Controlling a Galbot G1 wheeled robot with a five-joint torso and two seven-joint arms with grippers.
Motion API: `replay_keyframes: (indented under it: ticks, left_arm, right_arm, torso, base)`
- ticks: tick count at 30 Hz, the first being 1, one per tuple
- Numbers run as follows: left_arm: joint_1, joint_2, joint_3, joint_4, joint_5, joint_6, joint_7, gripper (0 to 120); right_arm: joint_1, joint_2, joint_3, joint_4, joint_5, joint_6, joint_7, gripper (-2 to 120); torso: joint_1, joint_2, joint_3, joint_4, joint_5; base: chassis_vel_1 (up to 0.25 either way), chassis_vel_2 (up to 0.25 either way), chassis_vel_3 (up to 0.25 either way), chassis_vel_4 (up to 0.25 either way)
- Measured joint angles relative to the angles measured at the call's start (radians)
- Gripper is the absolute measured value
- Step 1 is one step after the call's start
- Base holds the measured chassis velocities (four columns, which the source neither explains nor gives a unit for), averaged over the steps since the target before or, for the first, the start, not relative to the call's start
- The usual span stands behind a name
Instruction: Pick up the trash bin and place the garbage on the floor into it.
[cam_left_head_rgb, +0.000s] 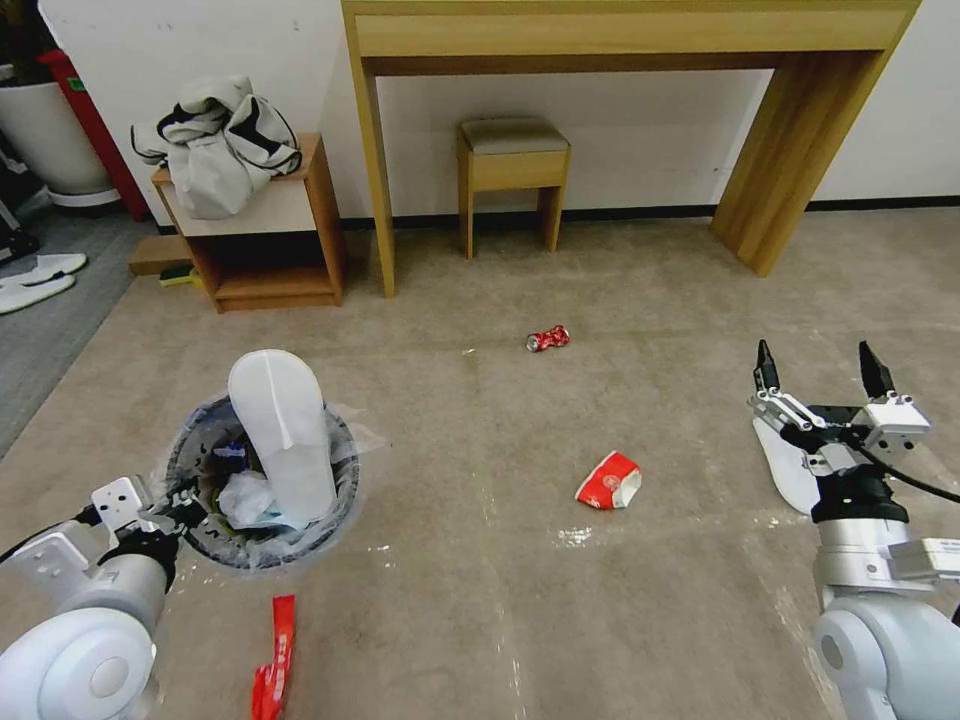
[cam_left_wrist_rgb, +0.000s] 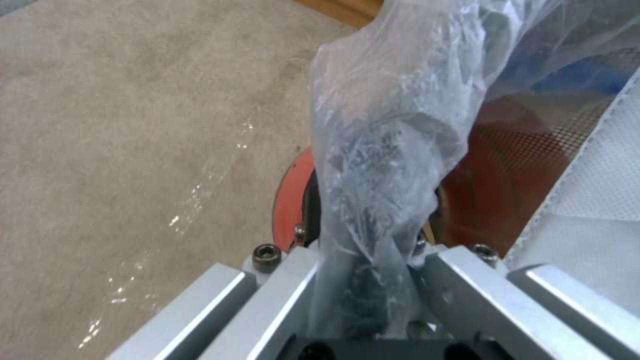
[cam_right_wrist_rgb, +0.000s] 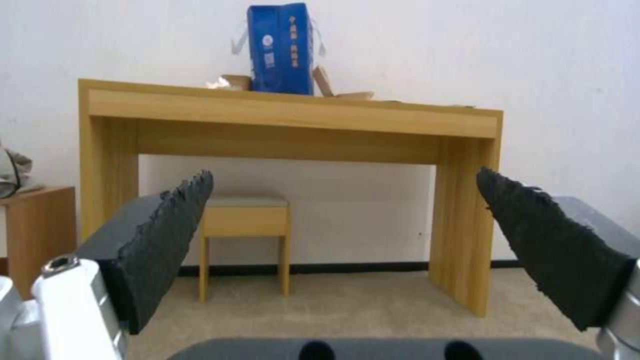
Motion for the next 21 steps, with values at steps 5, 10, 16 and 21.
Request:
replay_keyframes:
  ticks: [5, 10, 16, 21]
  left_arm:
    - [0.004, -0.001, -0.002, -0.007, 0.004, 0.0, 0.003, 0]
    - [0.01, -0.004, -0.004, -0.012, 0.009, 0.0, 0.009, 0]
    - [0.013, -0.006, -0.008, -0.015, 0.011, 0.0, 0.013, 0]
    - [0.013, -0.006, -0.009, -0.015, 0.011, 0.0, 0.015, 0]
  right_arm:
    - [-0.004, 0.001, -0.001, 0.0, -0.004, 0.004, 0.0, 100]
    - [-0.005, 0.001, -0.003, 0.0, -0.007, 0.005, 0.001, 100]
    - [-0.006, 0.005, -0.011, 0.0, -0.015, 0.006, 0.001, 100]
    - [-0.004, 0.006, -0.013, -0.002, -0.02, 0.006, 0.002, 100]
  torso:
    - [0.0, 0.0, 0.0, -0.0001, 0.0]
    - [0.0, 0.0, 0.0, -0.0001, 0.0]
    - [0.0, 0.0, 0.0, -0.0001, 0.0]
    - [0.0, 0.0, 0.0, 0.0, -0.0001]
  base:
    - [-0.101, 0.084, 0.083, -0.089]
    - [-0.093, 0.089, 0.084, -0.083]
    - [-0.09, 0.094, 0.112, -0.107]
    - [-0.086, 0.109, 0.094, -0.103]
